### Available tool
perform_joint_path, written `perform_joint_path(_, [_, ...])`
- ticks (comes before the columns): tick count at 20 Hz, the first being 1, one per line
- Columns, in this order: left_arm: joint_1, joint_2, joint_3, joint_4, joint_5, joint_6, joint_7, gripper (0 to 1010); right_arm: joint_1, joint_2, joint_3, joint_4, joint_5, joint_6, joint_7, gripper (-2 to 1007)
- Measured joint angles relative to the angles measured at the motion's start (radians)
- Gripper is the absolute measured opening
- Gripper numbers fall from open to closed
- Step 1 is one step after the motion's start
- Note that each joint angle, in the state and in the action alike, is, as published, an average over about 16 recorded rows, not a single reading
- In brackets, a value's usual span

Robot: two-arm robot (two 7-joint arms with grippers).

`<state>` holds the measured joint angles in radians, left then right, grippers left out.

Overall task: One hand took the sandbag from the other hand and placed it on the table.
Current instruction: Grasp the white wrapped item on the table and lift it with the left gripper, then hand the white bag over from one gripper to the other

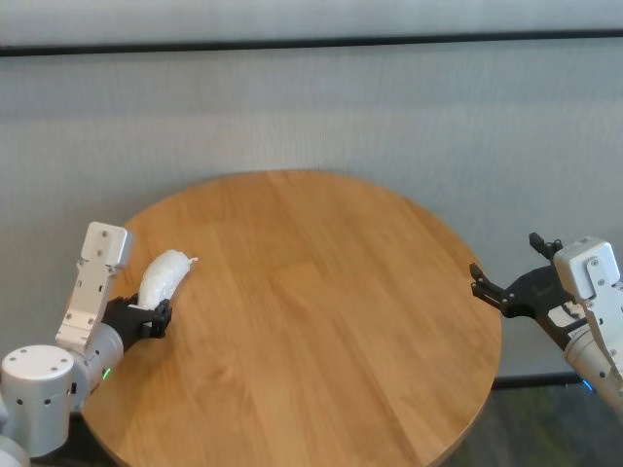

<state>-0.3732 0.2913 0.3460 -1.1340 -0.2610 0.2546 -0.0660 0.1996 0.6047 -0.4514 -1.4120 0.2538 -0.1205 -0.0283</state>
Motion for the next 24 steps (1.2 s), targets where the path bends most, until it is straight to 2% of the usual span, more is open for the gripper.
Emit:
perform_joint_path(12, [0.000, 0.000, 0.000, 0.001, 0.000, 0.000, 0.000, 377, 0.000, 0.000, 0.000, 0.000, 0.000, 0.000, 0.000, 1001])
perform_joint_path(24, [0.001, 0.000, 0.000, 0.000, 0.000, -0.001, -0.002, 368, 0.000, 0.000, 0.000, 0.000, 0.000, 0.000, 0.000, 1001])
